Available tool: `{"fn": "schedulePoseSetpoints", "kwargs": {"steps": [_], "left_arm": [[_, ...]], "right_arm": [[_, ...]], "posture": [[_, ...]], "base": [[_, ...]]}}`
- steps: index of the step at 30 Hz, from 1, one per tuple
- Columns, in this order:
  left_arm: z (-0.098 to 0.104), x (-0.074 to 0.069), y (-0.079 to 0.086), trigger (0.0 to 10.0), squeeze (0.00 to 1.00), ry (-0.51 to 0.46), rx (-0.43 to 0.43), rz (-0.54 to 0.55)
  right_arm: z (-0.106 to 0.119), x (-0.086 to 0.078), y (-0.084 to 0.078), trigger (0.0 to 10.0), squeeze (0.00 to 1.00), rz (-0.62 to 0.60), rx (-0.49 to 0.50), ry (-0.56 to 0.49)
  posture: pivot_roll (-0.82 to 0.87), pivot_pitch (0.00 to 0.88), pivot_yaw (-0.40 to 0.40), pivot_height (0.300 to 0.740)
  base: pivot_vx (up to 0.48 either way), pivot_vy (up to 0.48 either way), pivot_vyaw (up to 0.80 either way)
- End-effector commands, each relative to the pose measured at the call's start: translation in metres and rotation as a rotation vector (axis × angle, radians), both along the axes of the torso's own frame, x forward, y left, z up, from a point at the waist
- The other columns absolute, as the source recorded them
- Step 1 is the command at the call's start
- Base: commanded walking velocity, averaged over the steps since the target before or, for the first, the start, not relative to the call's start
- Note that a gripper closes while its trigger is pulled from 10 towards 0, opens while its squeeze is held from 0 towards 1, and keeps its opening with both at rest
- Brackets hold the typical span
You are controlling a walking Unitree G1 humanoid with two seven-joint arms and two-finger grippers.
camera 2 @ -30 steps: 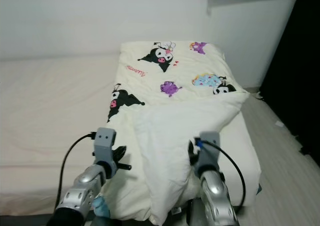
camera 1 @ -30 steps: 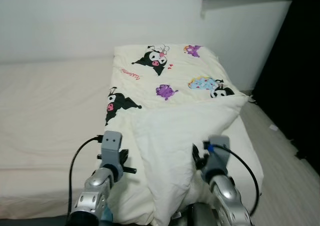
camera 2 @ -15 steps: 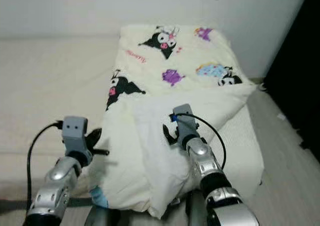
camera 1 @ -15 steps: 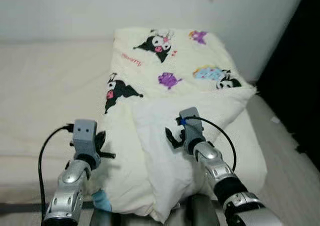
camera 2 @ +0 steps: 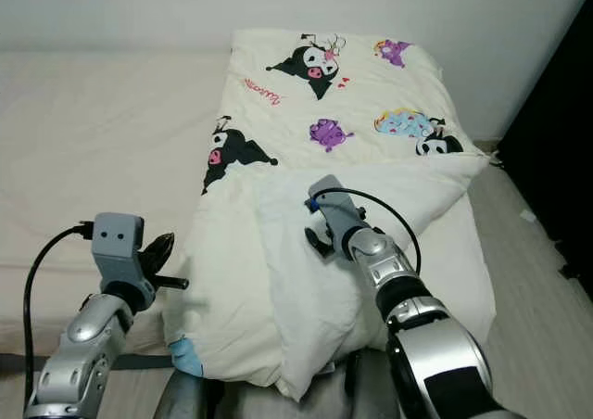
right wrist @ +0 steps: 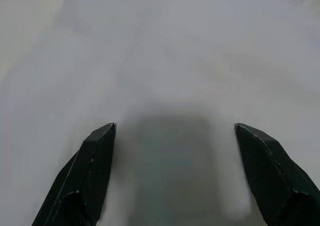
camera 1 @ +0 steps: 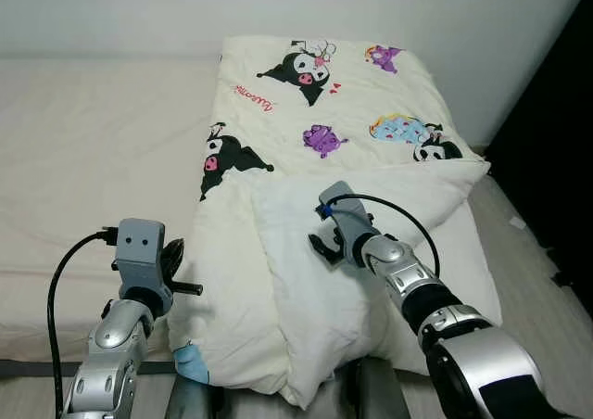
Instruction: Clean up the room
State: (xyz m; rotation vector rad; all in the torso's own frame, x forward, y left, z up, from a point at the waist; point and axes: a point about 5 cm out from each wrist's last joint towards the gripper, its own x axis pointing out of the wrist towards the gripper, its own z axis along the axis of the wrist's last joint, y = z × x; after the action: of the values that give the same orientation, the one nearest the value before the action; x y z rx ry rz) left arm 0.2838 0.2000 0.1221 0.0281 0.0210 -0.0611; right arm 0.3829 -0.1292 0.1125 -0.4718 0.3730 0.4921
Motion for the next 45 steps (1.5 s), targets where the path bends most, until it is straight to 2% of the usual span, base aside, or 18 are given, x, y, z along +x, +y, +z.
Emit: {"fn": "schedulePoseSetpoints", "kwargs": {"steps": [1, 4, 5, 6, 8, 9, 11, 12, 13, 14, 15, 16, 18, 19, 21, 37, 38, 45], "left_arm": [[-0.004, -0.002, -0.004, 10.0, 0.00, 0.027, -0.026, -0.017], [-0.003, -0.002, -0.010, 10.0, 0.00, 0.042, -0.031, -0.064], [-0.004, -0.004, -0.017, 10.0, 0.00, 0.055, -0.034, -0.136], [-0.004, -0.004, -0.017, 10.0, 0.00, 0.055, -0.034, -0.136], [-0.004, -0.009, -0.027, 10.0, 0.00, 0.068, -0.011, -0.257], [-0.004, -0.012, -0.033, 10.0, 0.00, 0.070, -0.003, -0.329], [-0.004, -0.012, -0.033, 10.0, 0.00, 0.070, -0.003, -0.329], [-0.004, -0.015, -0.036, 10.0, 0.00, 0.069, 0.006, -0.374], [-0.004, -0.015, -0.036, 10.0, 0.00, 0.069, 0.006, -0.374], [-0.001, -0.023, -0.044, 10.0, 0.00, 0.072, 0.009, -0.502], [-0.001, -0.023, -0.044, 10.0, 0.00, 0.072, 0.009, -0.502], [0.001, -0.032, -0.052, 10.0, 0.00, 0.087, 0.003, -0.632], [0.001, -0.032, -0.052, 10.0, 0.00, 0.087, 0.003, -0.632], [0.003, -0.044, -0.059, 10.0, 0.00, 0.103, 0.006, -0.770], [0.003, -0.043, -0.059, 10.0, 0.00, 0.102, 0.015, -0.770], [0.006, -0.029, -0.052, 10.0, 0.00, 0.060, 0.048, -0.688], [0.007, -0.023, -0.050, 10.0, 0.00, 0.042, 0.038, -0.654], [0.012, -0.011, -0.052, 10.0, 0.00, 0.002, 0.019, -0.626]], "right_arm": [[-0.007, -0.003, -0.005, 10.0, 0.00, 0.016, -0.050, 0.057], [-0.008, -0.003, -0.007, 10.0, 0.00, 0.020, -0.053, 0.082], [-0.007, -0.003, -0.008, 10.0, 0.00, 0.025, -0.055, 0.091], [-0.007, -0.003, -0.008, 10.0, 0.00, 0.025, -0.055, 0.091], [-0.007, -0.003, -0.010, 10.0, 0.00, 0.034, -0.062, 0.097], [-0.006, -0.003, -0.011, 5.6, 0.00, 0.035, -0.068, 0.096], [-0.006, -0.003, -0.011, 5.6, 0.00, 0.035, -0.068, 0.096], [-0.006, -0.003, -0.012, 4.6, 0.00, 0.034, -0.071, 0.095], [-0.006, -0.003, -0.012, 4.6, 0.00, 0.034, -0.071, 0.095], [-0.005, -0.002, -0.014, 0.7, 0.00, 0.025, -0.074, 0.088], [-0.005, -0.002, -0.014, 0.7, 0.00, 0.025, -0.074, 0.088], [-0.005, -0.002, -0.015, 0.0, 0.00, 0.020, -0.078, 0.086], [-0.005, -0.002, -0.015, 0.0, 0.00, 0.020, -0.078, 0.086], [-0.004, -0.001, -0.018, 0.0, 0.00, 0.008, -0.080, 0.080], [-0.003, -0.001, -0.019, 0.0, 0.00, 0.003, -0.076, 0.077], [0.005, 0.003, -0.025, 0.0, 0.00, -0.055, -0.019, 0.029], [0.003, 0.001, -0.027, 0.0, 0.00, -0.066, 0.052, 0.018], [0.000, -0.004, -0.029, 0.0, 0.00, -0.060, 0.164, -0.014]], "posture": [[0.09, 0.214, -0.052, 0.570], [0.09, 0.214, -0.048, 0.570], [0.09, 0.215, -0.048, 0.570], [0.09, 0.215, -0.048, 0.570], [0.09, 0.216, -0.046, 0.570], [0.08, 0.216, -0.046, 0.570], [0.08, 0.216, -0.046, 0.570], [0.08, 0.216, -0.046, 0.570], [0.08, 0.216, -0.046, 0.570], [0.08, 0.217, -0.046, 0.570], [0.08, 0.217, -0.046, 0.570], [0.08, 0.215, -0.046, 0.570], [0.08, 0.215, -0.046, 0.570], [0.08, 0.212, -0.045, 0.570], [0.08, 0.208, -0.043, 0.570], [0.06, 0.185, -0.034, 0.570], [0.03, 0.146, -0.027, 0.570], [0.00, 0.112, -0.030, 0.570]], "base": [[0.000, 0.000, 0.00], [0.000, 0.000, 0.00], [0.000, 0.000, 0.00], [0.000, 0.000, 0.00], [0.000, 0.000, 0.00], [0.000, 0.000, 0.00], [0.000, 0.000, 0.00], [0.000, 0.000, 0.00], [0.000, 0.000, 0.00], [0.000, 0.000, 0.00], [0.000, 0.000, 0.00], [0.000, 0.000, 0.00], [0.000, 0.000, 0.00], [0.000, 0.000, 0.00], [0.000, 0.000, 0.00], [0.000, 0.000, 0.00], [0.000, 0.000, 0.00], [0.000, 0.000, 0.00]]}}
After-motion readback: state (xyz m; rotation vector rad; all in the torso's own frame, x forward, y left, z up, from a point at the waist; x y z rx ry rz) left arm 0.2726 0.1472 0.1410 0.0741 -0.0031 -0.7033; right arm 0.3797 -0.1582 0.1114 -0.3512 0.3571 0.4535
